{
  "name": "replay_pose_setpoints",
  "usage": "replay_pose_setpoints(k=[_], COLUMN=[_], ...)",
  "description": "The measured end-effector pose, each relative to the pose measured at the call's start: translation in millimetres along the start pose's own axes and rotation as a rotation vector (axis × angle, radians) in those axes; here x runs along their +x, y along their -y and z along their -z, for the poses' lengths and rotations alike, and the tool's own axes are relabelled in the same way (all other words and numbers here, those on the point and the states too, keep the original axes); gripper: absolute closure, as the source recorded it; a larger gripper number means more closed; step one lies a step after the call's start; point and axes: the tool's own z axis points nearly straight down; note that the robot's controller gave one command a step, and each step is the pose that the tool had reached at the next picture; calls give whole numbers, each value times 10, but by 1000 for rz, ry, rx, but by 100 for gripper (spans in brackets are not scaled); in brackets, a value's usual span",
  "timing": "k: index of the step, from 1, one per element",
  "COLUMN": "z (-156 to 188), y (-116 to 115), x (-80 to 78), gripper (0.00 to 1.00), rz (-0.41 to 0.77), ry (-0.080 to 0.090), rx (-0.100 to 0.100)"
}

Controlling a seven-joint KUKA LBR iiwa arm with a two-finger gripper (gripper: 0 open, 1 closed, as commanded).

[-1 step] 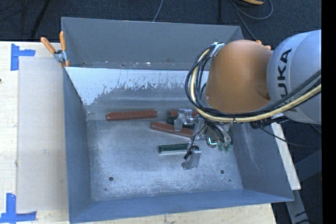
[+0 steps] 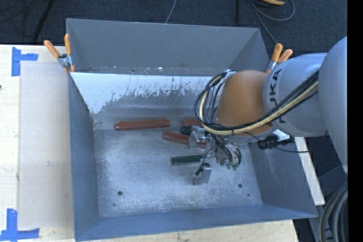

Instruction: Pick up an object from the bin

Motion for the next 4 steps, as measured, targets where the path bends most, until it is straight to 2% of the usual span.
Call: replay_pose_setpoints(k=[4], z=[15], y=[-15], x=[-18], gripper=[0], rz=[-11], ry=[-9], rx=[0])
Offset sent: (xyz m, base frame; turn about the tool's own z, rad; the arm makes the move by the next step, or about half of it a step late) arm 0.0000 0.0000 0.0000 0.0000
